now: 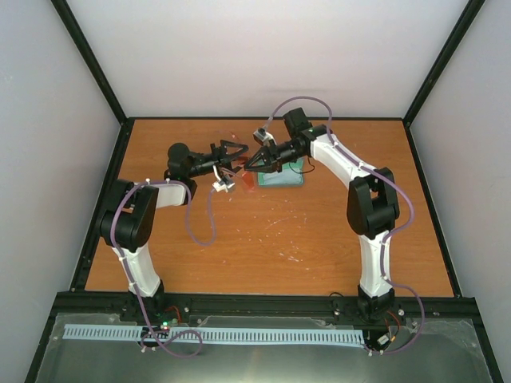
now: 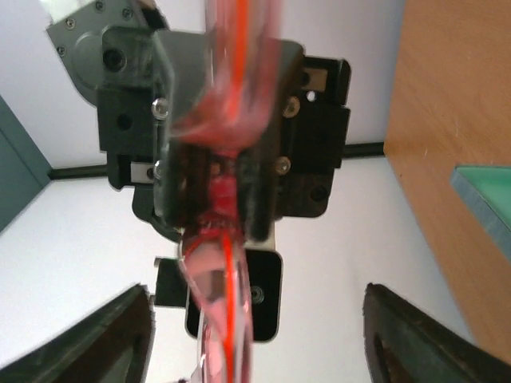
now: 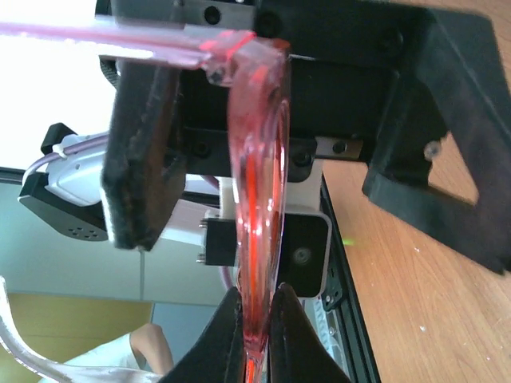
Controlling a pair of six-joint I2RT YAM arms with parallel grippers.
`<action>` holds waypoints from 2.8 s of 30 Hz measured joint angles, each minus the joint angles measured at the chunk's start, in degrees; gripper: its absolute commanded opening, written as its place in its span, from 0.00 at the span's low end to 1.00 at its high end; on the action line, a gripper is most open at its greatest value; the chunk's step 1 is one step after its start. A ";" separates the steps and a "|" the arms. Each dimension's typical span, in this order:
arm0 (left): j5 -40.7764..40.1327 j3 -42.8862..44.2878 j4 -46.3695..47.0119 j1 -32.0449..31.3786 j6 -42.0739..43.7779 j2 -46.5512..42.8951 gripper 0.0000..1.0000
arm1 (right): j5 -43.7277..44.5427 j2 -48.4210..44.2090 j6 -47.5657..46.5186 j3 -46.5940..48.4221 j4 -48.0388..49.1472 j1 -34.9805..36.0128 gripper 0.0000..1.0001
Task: Organize the sunglasses
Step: Fold the sunglasses.
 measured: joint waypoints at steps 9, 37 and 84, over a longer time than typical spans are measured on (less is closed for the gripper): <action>-7.58 -3.34 3.39 -0.02 -5.81 -1.01 0.79 | 2.40 1.75 -2.99 5.22 -3.45 -1.01 0.03; -2.23 29.66 -51.25 6.43 -65.40 2.86 0.21 | 16.41 3.58 -10.62 7.72 -12.11 -3.34 0.03; -0.98 19.21 -66.42 6.05 -66.71 -4.33 0.18 | 18.08 9.46 7.45 22.47 3.43 -10.12 0.03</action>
